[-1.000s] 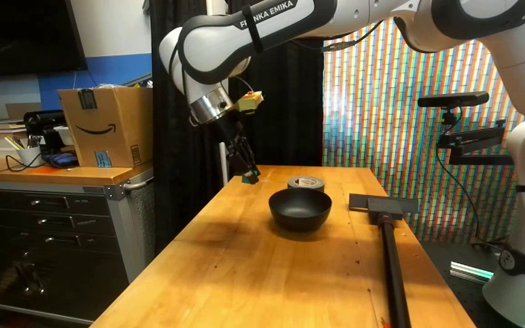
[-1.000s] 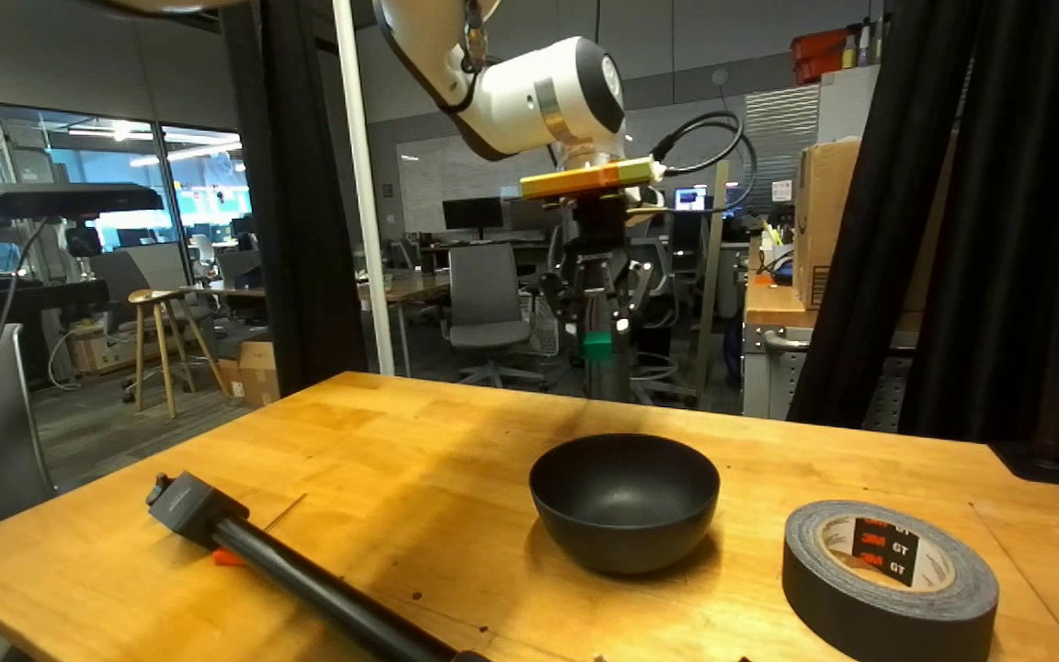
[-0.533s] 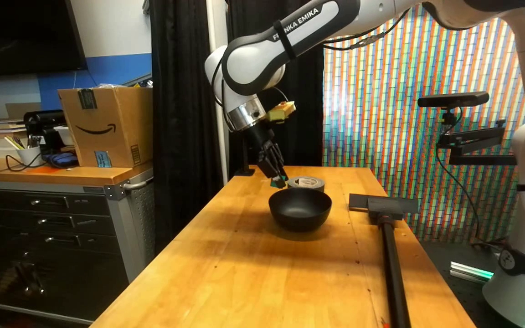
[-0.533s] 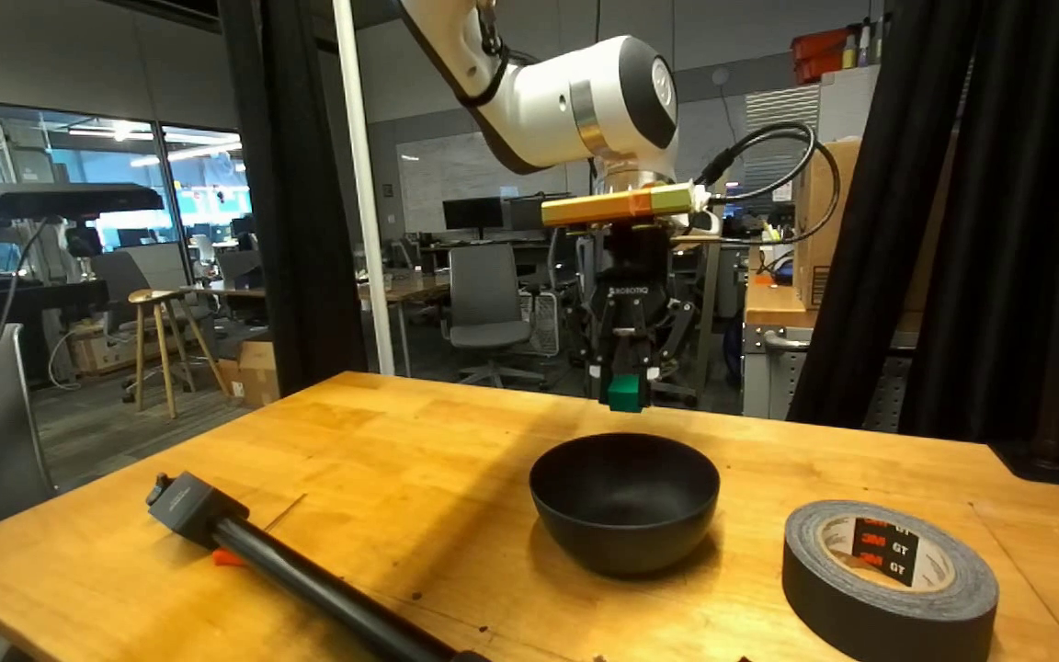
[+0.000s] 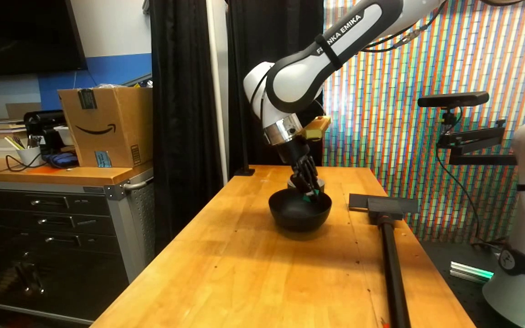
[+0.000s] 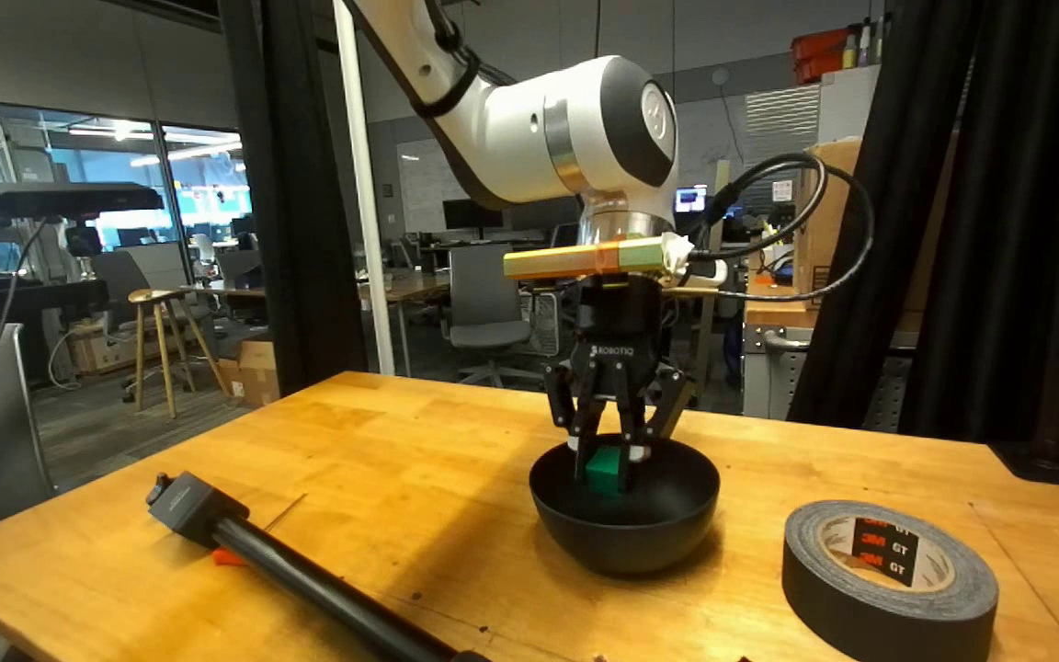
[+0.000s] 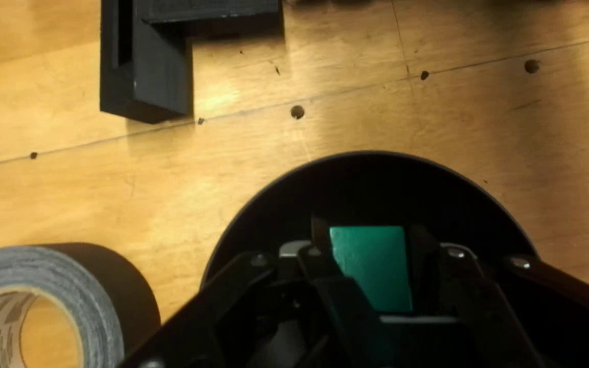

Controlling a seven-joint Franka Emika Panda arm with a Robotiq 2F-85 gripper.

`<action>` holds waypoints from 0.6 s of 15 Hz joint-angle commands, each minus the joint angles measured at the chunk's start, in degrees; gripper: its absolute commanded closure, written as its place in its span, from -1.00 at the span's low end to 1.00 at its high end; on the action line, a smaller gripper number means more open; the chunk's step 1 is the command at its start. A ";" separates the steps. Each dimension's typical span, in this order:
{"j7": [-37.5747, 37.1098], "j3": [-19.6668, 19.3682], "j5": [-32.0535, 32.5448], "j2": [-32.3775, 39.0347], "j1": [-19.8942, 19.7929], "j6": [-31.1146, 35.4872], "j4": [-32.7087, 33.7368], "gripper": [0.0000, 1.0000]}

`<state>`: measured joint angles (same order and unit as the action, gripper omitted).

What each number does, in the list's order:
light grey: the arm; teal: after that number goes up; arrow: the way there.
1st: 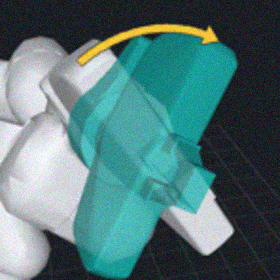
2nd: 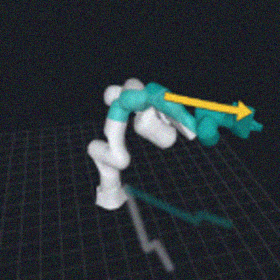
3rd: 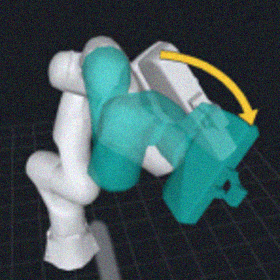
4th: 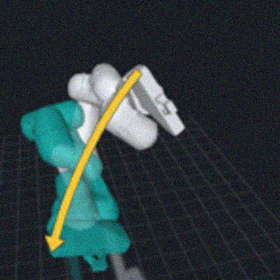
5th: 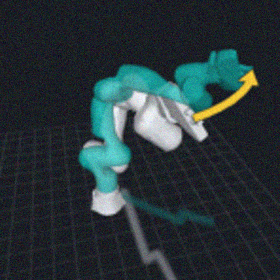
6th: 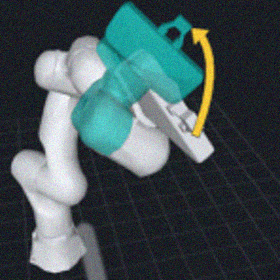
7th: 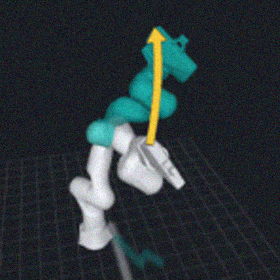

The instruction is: Move the bowl to the right, pick up the green cube and put it in the bowl

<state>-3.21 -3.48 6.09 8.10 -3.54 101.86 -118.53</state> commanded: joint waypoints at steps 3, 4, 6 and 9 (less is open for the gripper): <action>-0.04 -0.30 -0.02 -1.47 -0.17 0.81 -2.14 0.22; -0.07 -0.29 -0.02 -1.61 -0.17 0.83 -2.21 0.22; -0.10 -0.29 -0.02 -1.65 -0.17 0.85 -2.22 0.22; -0.13 -0.29 -0.02 -1.65 -0.17 0.88 -2.26 0.22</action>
<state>-3.37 -3.69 6.09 6.43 -3.78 102.86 -120.90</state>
